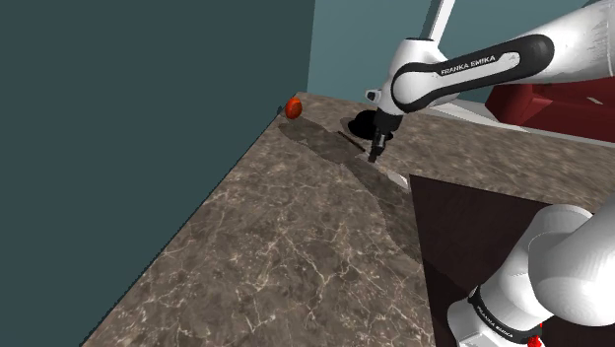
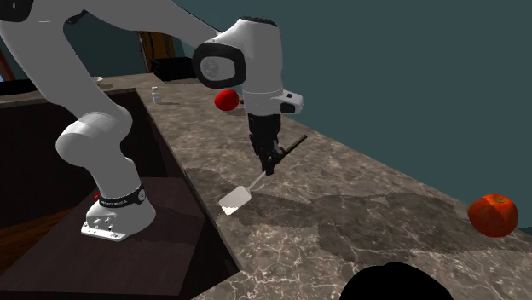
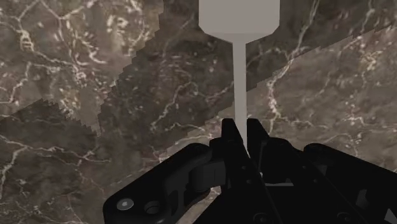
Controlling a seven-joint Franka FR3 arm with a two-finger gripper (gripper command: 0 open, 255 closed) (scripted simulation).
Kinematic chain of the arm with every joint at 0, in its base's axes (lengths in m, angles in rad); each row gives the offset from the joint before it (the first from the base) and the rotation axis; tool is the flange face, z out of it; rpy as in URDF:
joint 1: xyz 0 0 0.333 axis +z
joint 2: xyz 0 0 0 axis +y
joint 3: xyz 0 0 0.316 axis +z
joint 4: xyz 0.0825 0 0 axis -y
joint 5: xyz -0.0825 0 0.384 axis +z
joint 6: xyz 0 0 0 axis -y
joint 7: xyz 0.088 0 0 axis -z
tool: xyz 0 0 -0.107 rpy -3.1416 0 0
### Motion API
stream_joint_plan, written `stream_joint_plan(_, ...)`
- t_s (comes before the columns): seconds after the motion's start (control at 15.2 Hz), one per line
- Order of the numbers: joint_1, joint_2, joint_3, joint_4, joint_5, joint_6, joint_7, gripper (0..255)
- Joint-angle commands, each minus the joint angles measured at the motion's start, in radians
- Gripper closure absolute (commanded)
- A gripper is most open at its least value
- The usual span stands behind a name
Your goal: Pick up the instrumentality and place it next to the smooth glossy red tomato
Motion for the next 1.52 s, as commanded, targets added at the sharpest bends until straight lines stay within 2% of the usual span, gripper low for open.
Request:
stream_joint_plan(0.0, 0.0, -0.011, 0.003, 0.018, -0.003, -0.029, 0.004, 255)
stream_joint_plan(1.19, 0.001, -0.071, 0.023, 0.201, -0.011, -0.27, 0.022, 255)
stream_joint_plan(1.45, 0.022, -0.171, 0.093, 0.106, -0.015, -0.275, 0.119, 255)
